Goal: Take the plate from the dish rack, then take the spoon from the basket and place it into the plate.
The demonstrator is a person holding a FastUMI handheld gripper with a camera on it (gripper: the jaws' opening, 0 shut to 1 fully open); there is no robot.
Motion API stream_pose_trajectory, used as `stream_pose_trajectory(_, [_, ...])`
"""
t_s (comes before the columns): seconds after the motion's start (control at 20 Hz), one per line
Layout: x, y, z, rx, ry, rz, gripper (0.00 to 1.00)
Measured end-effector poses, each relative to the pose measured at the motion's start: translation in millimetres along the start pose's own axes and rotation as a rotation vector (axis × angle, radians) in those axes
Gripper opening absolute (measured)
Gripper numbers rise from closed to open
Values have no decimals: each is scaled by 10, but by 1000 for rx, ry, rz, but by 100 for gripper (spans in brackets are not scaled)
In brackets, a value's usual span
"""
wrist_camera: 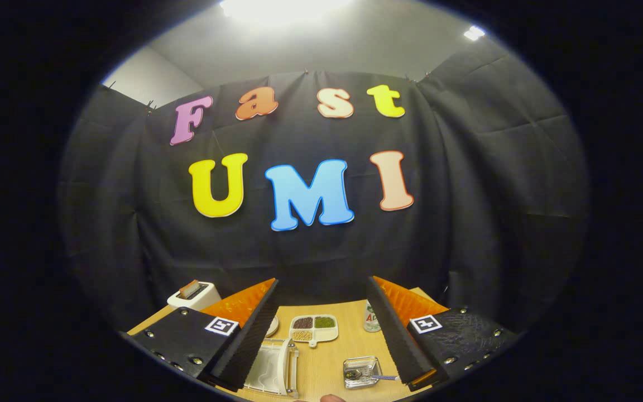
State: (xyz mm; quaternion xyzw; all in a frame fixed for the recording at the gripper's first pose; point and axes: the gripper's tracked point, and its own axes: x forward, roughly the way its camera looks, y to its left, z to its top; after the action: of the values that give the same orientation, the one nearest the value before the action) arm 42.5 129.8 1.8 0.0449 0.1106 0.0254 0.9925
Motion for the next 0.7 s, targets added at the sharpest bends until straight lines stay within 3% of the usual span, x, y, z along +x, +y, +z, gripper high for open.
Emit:
stream_pose_trajectory(0.2, [200, 277, -146, 8, 121, 52, 96])
stream_pose_trajectory(0.55, [353, 879, -965, 109, 593, 153, 96])
stream_pose_trajectory(0.7, [384, 1018, -1218, 135, 712, 159, 97])
